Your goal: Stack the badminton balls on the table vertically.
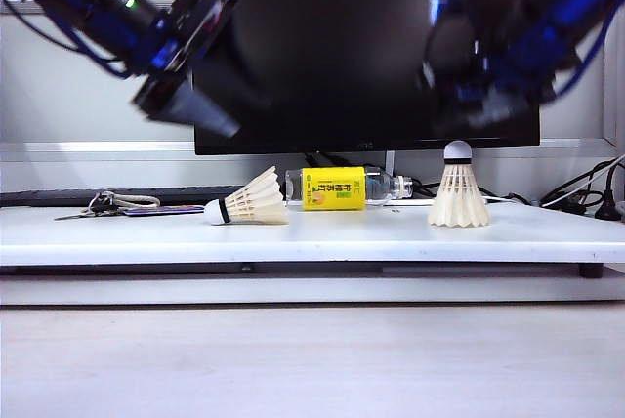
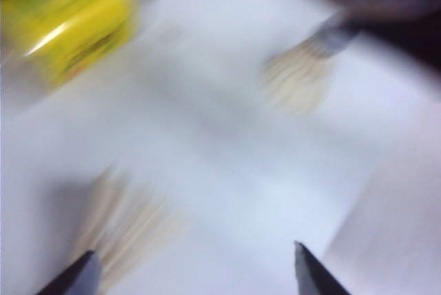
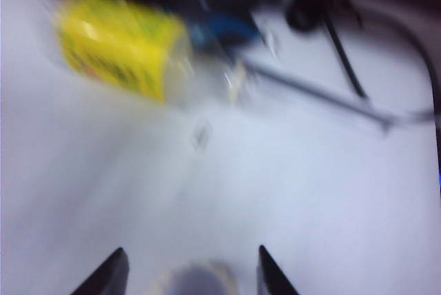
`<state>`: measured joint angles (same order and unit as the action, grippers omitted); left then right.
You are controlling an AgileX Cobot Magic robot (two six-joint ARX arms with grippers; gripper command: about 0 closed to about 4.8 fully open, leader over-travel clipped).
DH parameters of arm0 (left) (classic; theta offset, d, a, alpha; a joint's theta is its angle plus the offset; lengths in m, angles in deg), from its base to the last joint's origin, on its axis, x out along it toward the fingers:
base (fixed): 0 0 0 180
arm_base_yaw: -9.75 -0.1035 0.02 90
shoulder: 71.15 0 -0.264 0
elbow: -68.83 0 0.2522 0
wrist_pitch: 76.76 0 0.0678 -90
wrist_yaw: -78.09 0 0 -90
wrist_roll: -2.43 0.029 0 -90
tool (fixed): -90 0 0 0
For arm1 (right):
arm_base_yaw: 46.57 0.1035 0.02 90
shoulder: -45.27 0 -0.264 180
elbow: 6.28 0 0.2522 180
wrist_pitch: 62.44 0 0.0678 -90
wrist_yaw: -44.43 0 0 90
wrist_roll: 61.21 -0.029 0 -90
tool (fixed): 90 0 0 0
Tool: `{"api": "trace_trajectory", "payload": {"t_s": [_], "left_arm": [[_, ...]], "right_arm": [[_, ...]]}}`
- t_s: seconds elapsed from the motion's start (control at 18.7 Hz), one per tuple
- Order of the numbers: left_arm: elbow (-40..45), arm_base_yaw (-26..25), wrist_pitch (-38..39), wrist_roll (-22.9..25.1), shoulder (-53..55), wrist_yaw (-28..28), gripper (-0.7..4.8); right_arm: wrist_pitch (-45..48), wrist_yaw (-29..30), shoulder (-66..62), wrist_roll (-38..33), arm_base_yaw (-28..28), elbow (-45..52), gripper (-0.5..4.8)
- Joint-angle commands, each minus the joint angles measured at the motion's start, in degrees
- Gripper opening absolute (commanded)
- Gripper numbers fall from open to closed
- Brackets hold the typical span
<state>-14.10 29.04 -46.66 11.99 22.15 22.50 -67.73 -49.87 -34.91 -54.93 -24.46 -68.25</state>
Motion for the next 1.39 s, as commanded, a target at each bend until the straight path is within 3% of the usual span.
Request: {"api": "trace_trajectory", "payload": {"t_s": [0.05, 0.21, 0.37, 0.54, 0.75, 1.02, 1.39], "left_arm": [[-0.1, 0.0, 4.3, 4.5, -0.2, -4.6, 3.73], [-0.1, 0.0, 6.3, 8.5, -0.2, -8.2, 3.73], [1.4, -0.1, 6.4, 14.7, -0.2, -10.5, 3.72], [2.9, -0.4, 5.8, 17.7, -0.1, -13.5, 3.72], [4.5, -0.4, 1.4, 19.6, 0.0, -17.7, 3.72], [4.8, -0.4, -0.6, 30.3, 3.8, -17.7, 3.65], [4.8, -0.4, -6.8, 30.0, 6.1, -15.7, 3.31]], "right_arm": [[-1.5, 4.8, 2.4, -0.7, 0.6, -2.9, 2.67], [-5.4, 11.1, 2.8, -2.6, 1.7, -5.9, 2.72], [-6.2, 21.3, 2.7, -5.2, 2.6, -6.8, 2.72], [-8.3, 25.6, 2.7, -5.3, 2.6, -6.8, 2.71], [-13.8, 27.2, 2.6, -5.3, 2.6, -6.8, 2.71], [-18.3, 34.6, 2.7, -5.2, 2.6, -6.8, 2.71], [-19.8, 36.0, 2.6, -4.6, 2.6, -6.8, 2.71]]}}
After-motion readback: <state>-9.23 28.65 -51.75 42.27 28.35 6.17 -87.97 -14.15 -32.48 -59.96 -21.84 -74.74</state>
